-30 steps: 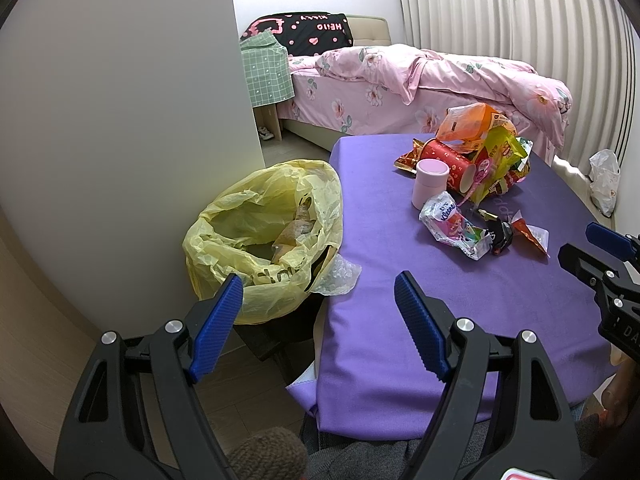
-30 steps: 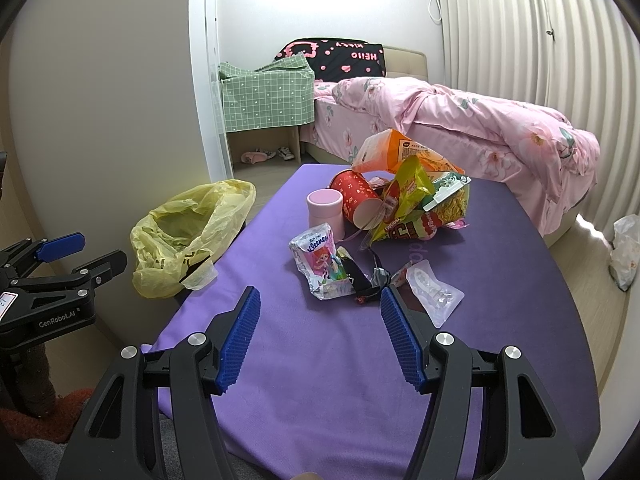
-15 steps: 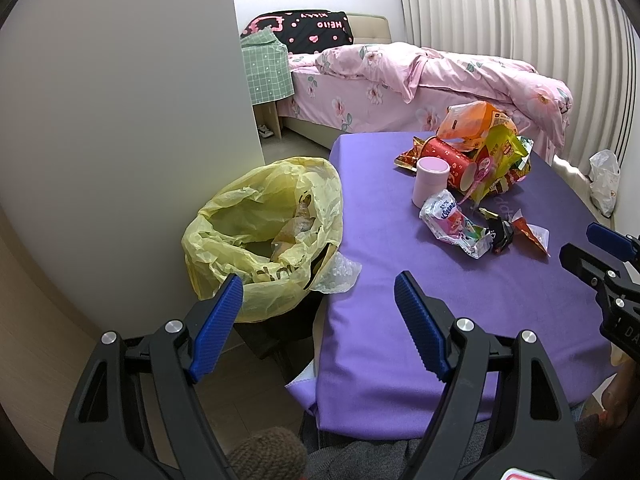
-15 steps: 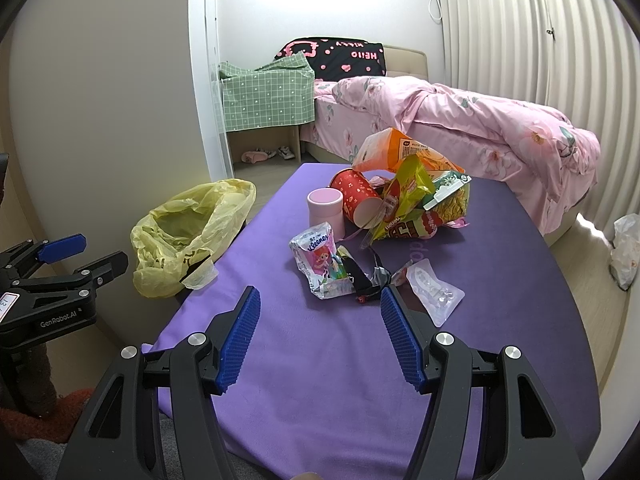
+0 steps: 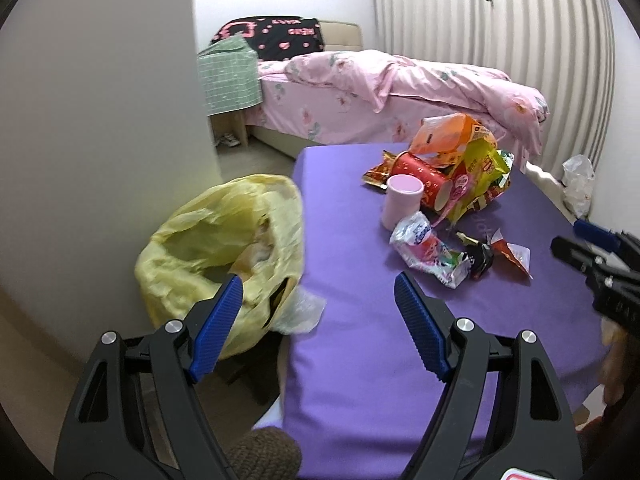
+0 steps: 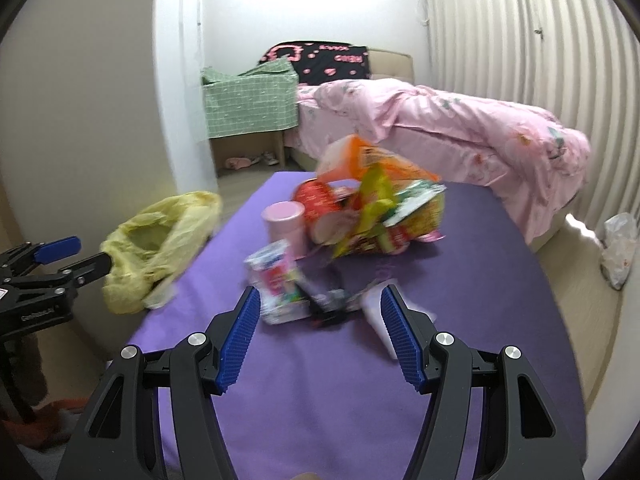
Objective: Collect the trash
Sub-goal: 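Reach the left tool to the white-pink tissue packet and close on it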
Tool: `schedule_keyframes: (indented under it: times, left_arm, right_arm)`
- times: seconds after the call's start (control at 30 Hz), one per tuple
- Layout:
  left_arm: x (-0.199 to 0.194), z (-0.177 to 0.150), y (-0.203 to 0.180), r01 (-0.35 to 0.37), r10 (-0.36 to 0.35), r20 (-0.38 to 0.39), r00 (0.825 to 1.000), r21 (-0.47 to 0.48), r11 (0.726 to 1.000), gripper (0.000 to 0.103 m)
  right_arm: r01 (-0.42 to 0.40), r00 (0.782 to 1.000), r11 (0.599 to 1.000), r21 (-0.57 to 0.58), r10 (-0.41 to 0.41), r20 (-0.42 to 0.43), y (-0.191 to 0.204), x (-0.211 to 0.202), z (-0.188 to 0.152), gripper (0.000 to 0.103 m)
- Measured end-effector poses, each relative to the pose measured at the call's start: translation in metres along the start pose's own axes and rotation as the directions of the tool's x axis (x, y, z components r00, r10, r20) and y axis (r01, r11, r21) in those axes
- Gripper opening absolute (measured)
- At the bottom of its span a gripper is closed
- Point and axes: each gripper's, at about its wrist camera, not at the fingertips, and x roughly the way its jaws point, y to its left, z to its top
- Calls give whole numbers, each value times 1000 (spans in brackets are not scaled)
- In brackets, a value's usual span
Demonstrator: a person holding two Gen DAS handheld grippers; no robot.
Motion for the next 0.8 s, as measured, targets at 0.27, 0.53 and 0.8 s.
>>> schedule_keyframes:
  times: [0.27,0.53,0.8]
  left_arm:
    - [66,16,-32,219,-219,-12,976,11,976,74]
    - [122,27,-70,333,-330,-63,942,33,942,81]
    - [175,42,-64,319,-314,-174,933,-1,948,61]
  right_arm:
    - [127,991,992,29,-125,-46,-52,32,-1,59]
    - [157,982,984,85,-146,-119,-86,52,-14,59]
    - [165,977,981,100,-149,-152,-97,62,-27,59]
